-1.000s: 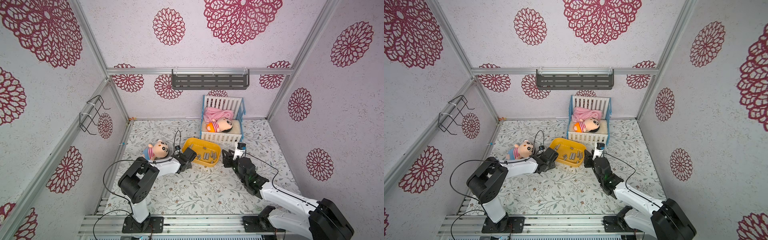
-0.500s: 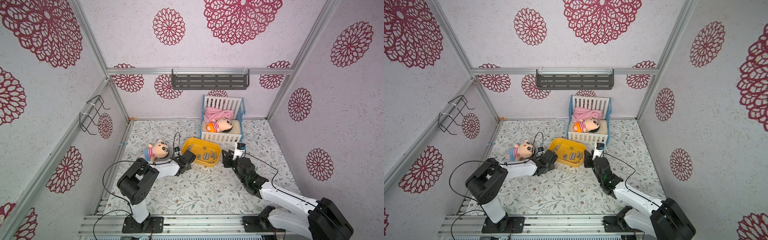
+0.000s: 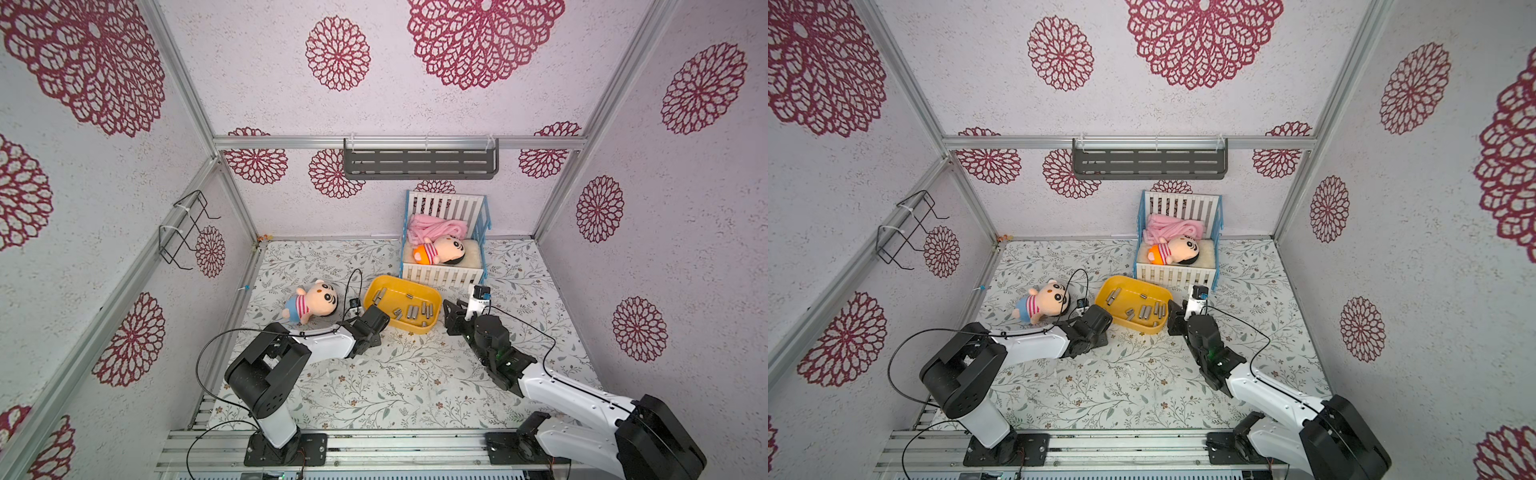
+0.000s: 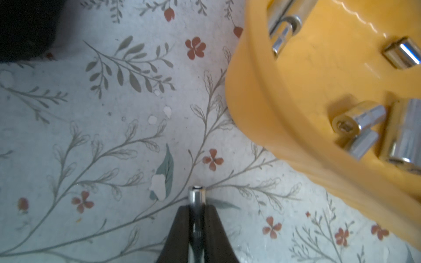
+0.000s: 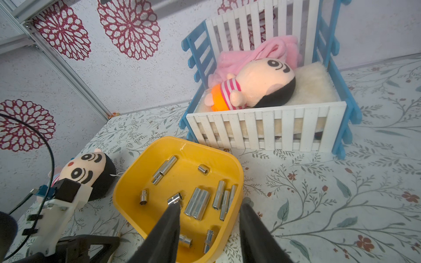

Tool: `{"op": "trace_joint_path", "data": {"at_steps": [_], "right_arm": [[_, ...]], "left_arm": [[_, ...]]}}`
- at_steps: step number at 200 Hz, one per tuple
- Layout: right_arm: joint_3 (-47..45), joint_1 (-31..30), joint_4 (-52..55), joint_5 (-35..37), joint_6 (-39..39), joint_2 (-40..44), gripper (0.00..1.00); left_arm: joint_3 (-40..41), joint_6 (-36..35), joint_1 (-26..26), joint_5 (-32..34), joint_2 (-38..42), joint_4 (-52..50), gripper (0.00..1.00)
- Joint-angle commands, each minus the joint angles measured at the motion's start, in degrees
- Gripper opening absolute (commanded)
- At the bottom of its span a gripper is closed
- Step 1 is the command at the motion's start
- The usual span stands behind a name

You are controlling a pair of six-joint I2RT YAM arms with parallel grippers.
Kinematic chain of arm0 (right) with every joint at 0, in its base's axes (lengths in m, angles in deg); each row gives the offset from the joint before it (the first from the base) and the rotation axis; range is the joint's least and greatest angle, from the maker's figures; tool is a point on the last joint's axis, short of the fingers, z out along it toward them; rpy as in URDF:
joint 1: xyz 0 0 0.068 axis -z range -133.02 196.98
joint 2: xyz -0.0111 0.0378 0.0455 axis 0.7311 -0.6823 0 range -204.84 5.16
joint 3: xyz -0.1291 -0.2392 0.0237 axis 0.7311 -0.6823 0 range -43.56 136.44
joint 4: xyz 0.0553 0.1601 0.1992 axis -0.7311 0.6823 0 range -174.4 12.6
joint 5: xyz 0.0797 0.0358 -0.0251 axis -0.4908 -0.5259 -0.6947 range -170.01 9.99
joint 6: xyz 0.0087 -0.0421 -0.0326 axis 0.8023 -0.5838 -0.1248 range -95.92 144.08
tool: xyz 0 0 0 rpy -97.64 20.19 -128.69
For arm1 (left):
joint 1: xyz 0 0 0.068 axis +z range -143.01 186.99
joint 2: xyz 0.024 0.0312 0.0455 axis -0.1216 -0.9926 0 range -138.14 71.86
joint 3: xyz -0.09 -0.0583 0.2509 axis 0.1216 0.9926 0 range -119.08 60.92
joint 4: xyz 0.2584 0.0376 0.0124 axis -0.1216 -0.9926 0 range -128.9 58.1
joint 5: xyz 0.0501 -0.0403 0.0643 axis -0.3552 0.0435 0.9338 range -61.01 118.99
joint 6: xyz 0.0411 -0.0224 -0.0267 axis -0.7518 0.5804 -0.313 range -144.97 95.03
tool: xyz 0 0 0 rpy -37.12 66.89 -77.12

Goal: Put the screws on the desktop into the storage box
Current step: Pick up the screw from the center of the board, then place the screw in the storage box.

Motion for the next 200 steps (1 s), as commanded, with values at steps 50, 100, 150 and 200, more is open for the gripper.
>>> {"op": "trace_joint_path", "data": {"at_steps": [50, 100, 150, 200], "right_arm": [[1.56, 0.24, -1.87, 0.11, 0.53, 0.81, 0.47], [1.12, 0.24, -2.08, 0.38, 0.84, 1.57, 0.47], [-0.82, 0.24, -3.34, 1.69, 0.73, 4.95, 0.61], [-0.33, 0.24, -2.56, 3.06, 1.46, 3.84, 0.99]], "left_arm": [[-5.8, -8.82, -0.73, -1.35, 12.35, -5.35, 0.0], [-21.48, -12.77, -0.49, -2.22, 2.32, -4.89, 0.0], [-31.83, -11.53, -0.2, -2.21, -10.26, -4.89, 0.15], [-32.89, -13.6, -0.2, -0.71, -8.83, -4.7, 0.67]]}}
